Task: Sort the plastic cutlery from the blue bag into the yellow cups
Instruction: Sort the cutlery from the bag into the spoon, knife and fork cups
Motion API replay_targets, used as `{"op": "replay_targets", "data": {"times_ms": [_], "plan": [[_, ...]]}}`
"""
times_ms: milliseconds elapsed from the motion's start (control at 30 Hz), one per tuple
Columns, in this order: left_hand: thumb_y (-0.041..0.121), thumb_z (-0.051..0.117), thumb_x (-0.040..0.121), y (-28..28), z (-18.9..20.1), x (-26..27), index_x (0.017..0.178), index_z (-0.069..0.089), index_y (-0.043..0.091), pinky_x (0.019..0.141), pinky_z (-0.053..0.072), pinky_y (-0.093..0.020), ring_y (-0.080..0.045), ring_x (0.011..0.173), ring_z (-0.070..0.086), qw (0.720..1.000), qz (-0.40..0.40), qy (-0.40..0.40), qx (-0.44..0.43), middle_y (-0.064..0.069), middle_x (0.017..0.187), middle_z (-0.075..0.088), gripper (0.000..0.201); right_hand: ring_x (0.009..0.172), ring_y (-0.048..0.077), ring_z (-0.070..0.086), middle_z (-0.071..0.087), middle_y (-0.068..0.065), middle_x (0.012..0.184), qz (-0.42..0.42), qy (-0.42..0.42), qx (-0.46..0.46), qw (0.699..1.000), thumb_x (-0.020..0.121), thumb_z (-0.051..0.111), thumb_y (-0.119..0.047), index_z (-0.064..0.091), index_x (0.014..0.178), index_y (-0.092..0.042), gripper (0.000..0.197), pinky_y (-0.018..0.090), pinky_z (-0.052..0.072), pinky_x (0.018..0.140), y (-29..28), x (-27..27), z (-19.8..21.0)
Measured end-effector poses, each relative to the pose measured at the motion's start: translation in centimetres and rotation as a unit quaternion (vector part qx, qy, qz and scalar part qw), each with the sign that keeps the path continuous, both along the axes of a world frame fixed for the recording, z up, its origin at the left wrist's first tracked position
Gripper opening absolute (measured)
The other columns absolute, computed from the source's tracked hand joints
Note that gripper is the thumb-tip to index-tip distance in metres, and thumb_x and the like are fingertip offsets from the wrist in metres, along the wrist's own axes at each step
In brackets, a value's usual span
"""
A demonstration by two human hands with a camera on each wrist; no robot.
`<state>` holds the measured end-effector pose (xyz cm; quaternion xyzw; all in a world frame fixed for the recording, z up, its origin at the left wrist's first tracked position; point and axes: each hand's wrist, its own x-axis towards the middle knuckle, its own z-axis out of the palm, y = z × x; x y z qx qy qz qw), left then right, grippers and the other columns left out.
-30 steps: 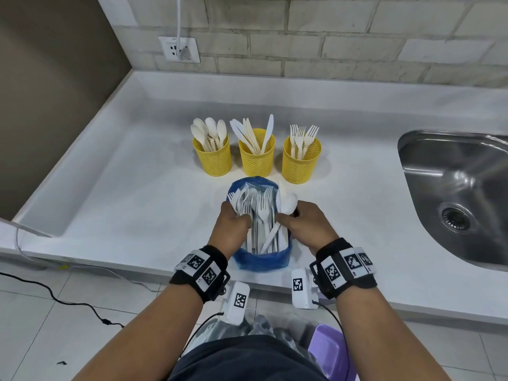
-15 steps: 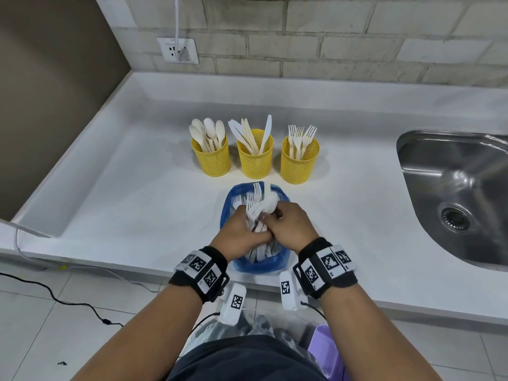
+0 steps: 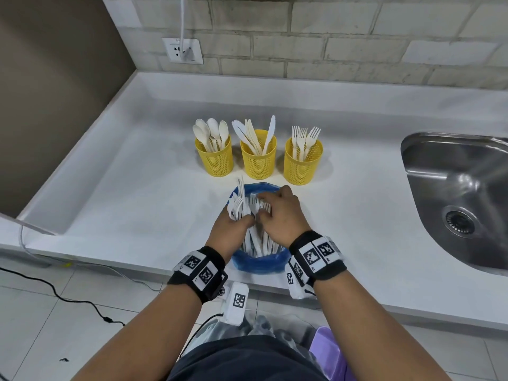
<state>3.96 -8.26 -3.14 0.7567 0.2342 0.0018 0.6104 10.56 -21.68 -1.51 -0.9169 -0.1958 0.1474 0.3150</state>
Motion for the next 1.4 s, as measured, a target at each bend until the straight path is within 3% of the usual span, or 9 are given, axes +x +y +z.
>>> {"op": "replay_targets", "data": {"times_ms": [67,167,333,467,600,800,1100,1300,1400], "plan": [[0.016,0.063,0.072,0.5,-0.2,0.1,0.109,0.070,0.015,0.089,0.059,-0.043,-0.021,0.089,0.073,1.000,0.012,0.005,-0.020,0.002,0.090,0.077,0.038,0.119,0.035,0.043,0.041,0.012,0.132,0.020,-0.023,-0.065,0.997,0.095,0.060,-0.026,0.056,0.141,-0.025,0.047,0.044,0.042,0.105,0.1,0.0,-0.4],[0.019,0.061,0.068,1.1,-0.4,0.2,0.113,0.065,0.006,0.095,0.057,-0.053,-0.027,0.084,0.075,1.000,0.006,0.016,-0.024,-0.011,0.086,0.077,0.047,0.116,0.036,0.043,0.040,0.012,0.129,0.004,-0.035,-0.064,0.997,0.091,0.064,-0.022,0.058,0.135,-0.022,0.045,0.045,0.042,0.104,-0.4,0.2,-0.6],[0.013,0.065,0.074,1.6,-0.6,0.5,0.112,0.062,0.008,0.088,0.059,-0.047,-0.020,0.072,0.074,0.999,-0.019,0.019,0.034,-0.004,0.081,0.076,0.039,0.114,0.035,0.042,0.040,0.011,0.122,-0.018,-0.046,-0.024,0.999,0.086,0.064,-0.020,0.063,0.120,-0.017,0.035,0.043,0.043,0.101,0.2,0.8,-0.3],[0.031,0.067,0.077,1.6,-1.5,0.6,0.109,0.063,0.019,0.086,0.059,-0.045,-0.019,0.072,0.073,0.995,-0.042,0.022,0.090,0.003,0.073,0.074,0.034,0.117,0.037,0.042,0.041,0.013,0.126,-0.023,-0.072,-0.103,0.992,0.095,0.055,-0.031,0.062,0.119,-0.018,0.028,0.046,0.048,0.093,1.7,1.5,0.0],[0.027,0.065,0.083,1.4,-1.3,0.6,0.108,0.060,0.026,0.086,0.058,-0.039,-0.016,0.073,0.072,0.993,-0.045,0.027,0.104,0.004,0.071,0.074,0.025,0.129,0.040,0.036,0.035,0.015,0.142,-0.038,-0.037,-0.185,0.981,0.100,0.047,-0.037,0.057,0.127,-0.015,0.036,0.049,0.044,0.097,3.0,2.5,-0.1],[0.028,0.066,0.071,2.4,-2.0,1.0,0.110,0.061,0.029,0.085,0.060,-0.046,-0.021,0.079,0.073,0.991,-0.077,0.032,0.102,0.003,0.082,0.075,0.040,0.139,0.038,0.030,0.030,0.013,0.151,-0.060,-0.002,-0.223,0.973,0.097,0.049,-0.050,0.052,0.138,-0.011,0.057,0.050,0.037,0.107,4.3,3.4,0.1],[0.027,0.065,0.087,2.9,-1.9,1.2,0.096,0.062,0.019,0.082,0.059,-0.047,-0.023,0.070,0.071,0.990,-0.113,0.009,0.089,0.000,0.069,0.073,0.013,0.138,0.036,0.032,0.036,0.011,0.146,-0.084,0.025,-0.219,0.972,0.093,0.058,-0.052,0.054,0.135,-0.011,0.059,0.052,0.034,0.108,4.7,4.9,-0.1],[0.036,0.068,0.081,3.7,-1.8,1.3,0.105,0.063,0.018,0.086,0.059,-0.050,-0.022,0.068,0.071,0.993,-0.106,0.010,0.056,-0.001,0.073,0.075,0.030,0.140,0.036,0.030,0.033,0.010,0.150,-0.127,0.078,-0.209,0.967,0.094,0.053,-0.052,0.054,0.136,-0.012,0.057,0.052,0.033,0.109,4.9,5.6,-0.7],[0.025,0.069,0.083,3.7,-1.4,1.3,0.101,0.063,0.011,0.085,0.059,-0.047,-0.021,0.064,0.068,0.992,-0.116,0.017,0.047,-0.005,0.071,0.073,0.024,0.140,0.037,0.030,0.034,0.011,0.148,-0.143,0.109,-0.179,0.967,0.094,0.053,-0.045,0.054,0.136,-0.017,0.051,0.053,0.033,0.112,4.8,5.9,-0.6]]}}
